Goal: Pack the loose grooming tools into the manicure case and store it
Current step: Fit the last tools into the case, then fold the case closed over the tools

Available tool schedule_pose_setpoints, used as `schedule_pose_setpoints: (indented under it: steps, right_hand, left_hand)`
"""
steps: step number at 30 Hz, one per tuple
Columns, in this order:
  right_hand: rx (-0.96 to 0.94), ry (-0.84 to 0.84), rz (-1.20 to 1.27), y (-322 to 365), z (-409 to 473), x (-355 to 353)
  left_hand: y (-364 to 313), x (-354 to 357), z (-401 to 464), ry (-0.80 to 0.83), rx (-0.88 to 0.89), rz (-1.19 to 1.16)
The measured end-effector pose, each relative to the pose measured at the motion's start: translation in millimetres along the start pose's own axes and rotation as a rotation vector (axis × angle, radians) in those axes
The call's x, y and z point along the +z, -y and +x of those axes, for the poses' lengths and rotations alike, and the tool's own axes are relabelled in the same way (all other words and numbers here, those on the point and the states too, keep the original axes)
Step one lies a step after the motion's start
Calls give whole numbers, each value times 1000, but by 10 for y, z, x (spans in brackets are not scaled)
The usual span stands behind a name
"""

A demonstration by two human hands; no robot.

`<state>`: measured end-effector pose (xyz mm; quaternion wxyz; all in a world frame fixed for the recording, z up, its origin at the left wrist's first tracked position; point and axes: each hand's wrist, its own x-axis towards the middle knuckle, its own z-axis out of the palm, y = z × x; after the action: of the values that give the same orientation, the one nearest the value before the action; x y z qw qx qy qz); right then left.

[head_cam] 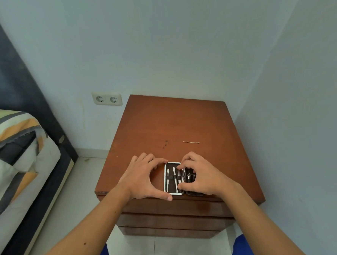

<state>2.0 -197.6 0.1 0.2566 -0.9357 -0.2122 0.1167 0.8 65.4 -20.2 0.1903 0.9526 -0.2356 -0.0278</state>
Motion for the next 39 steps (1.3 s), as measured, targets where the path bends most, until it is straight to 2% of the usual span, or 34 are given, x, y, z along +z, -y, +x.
schedule_pose_setpoints:
  steps: [2,5,11,20,25,27,30,32,35,37,39]
  right_hand:
    - [15,-35,82,-11,2,-18]
    - [35,-181,129,-46,66,-96]
    - [133,-353,-51,-249,457,-285]
    - [152,-289,-310,-372,818,-359]
    - [213,-182,-476,-335,836,-259]
    - [246,-198,-375,-297,783,-227]
    - [297,-302,44,-163,644,-252]
    - [263,-339,236,-55,520,-257]
    - [170,-275,336,65,346,-183]
    - [151,-272,348,95,282,-128]
    - [152,-266,460,134,251,-88]
  left_hand:
    - [-6,-5,0,4,13,-23]
    - [-2,-6,1,11,33,-61]
    - [19,14,7,14,52,-79]
    - [38,27,19,5,52,-83]
    - [44,37,21,0,54,-80]
    - [38,37,22,-8,55,-75]
    - [33,38,24,-8,51,-71]
    - [35,31,27,-8,47,-64]
    - [35,37,25,-13,49,-58]
    - [27,36,25,-14,47,-56]
    - [25,36,23,-18,44,-50]
